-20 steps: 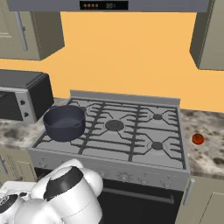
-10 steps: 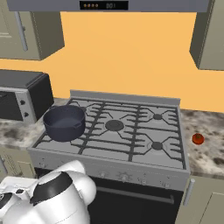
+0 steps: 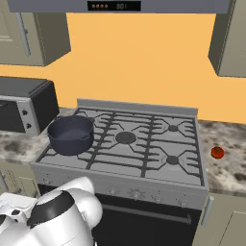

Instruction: Turn on the burner for the pot on the stove. Wait thirty seconds for the pot to heat up. Then add the tomato to the pot.

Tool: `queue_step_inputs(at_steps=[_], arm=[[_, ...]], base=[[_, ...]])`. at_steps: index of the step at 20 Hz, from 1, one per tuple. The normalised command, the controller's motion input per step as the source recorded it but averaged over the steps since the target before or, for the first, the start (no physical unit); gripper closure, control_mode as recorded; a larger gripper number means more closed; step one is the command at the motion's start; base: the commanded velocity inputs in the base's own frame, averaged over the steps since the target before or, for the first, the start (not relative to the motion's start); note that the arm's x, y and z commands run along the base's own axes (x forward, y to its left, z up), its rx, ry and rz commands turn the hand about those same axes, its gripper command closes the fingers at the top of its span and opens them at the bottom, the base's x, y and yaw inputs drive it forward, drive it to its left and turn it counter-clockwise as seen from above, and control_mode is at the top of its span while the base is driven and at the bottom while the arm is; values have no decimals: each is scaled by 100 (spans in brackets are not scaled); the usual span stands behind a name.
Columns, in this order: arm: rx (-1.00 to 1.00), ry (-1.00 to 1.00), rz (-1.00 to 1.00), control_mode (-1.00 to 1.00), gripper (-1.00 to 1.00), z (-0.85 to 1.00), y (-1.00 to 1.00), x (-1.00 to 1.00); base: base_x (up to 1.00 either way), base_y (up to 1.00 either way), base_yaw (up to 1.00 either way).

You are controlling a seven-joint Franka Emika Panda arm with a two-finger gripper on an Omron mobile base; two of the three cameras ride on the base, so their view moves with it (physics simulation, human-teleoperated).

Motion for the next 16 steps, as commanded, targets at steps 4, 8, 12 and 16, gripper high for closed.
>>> queue_step_inputs(at_steps=[4,8,12,16], arm=[[17,0,0,-100,-100,27,-45,6],[1,0,0,-100,-100,1,-4,0],[4,5,-4,-100,-100,62,0,0],[0,7,0,-100,-100,28,0,0]], base=[[0,0,0],[0,0,0],[0,0,0],[0,0,0]])
